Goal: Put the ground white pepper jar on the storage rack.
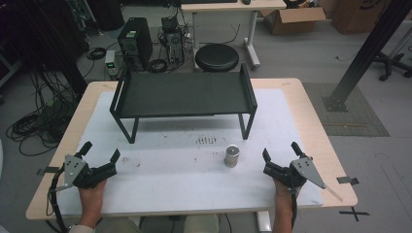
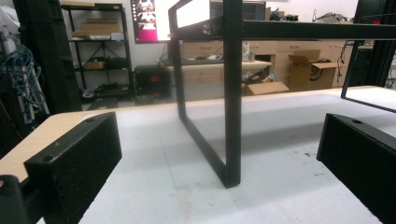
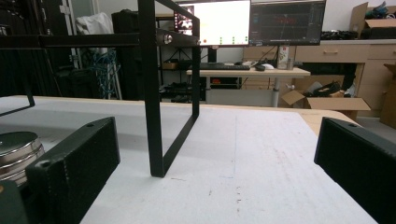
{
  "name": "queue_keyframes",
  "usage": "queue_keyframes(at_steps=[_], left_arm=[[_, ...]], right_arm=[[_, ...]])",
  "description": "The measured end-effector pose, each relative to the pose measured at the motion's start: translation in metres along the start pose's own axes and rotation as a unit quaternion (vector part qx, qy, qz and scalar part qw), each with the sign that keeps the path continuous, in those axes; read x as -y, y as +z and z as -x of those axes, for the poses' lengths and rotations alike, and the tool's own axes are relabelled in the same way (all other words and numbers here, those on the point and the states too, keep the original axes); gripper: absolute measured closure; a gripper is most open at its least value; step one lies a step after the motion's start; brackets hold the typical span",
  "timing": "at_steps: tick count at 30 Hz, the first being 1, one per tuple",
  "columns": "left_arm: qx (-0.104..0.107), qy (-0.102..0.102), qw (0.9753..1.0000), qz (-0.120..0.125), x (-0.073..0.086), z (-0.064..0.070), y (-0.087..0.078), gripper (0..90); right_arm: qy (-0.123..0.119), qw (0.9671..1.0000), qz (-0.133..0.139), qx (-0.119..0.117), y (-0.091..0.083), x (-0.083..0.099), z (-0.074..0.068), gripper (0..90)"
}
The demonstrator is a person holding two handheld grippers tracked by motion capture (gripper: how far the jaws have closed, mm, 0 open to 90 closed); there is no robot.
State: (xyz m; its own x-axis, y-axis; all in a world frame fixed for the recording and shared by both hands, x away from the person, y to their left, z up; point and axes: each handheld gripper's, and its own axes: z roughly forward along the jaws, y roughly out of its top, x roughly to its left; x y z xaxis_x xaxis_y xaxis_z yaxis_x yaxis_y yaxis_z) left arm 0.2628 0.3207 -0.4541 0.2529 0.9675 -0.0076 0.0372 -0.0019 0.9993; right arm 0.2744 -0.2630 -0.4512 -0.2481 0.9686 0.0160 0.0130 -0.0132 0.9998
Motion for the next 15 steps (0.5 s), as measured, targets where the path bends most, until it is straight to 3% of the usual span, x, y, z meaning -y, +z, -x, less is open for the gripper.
queue_keyframes(at_steps=[15], left_arm=[[0.0,-0.001,1.0,0.001,0.0,-0.0002,0.0,0.2]], right_arm=[[-0.003,1.0,-0.002,0.0,0.0003,-0.0003,-0.0006,0.0]])
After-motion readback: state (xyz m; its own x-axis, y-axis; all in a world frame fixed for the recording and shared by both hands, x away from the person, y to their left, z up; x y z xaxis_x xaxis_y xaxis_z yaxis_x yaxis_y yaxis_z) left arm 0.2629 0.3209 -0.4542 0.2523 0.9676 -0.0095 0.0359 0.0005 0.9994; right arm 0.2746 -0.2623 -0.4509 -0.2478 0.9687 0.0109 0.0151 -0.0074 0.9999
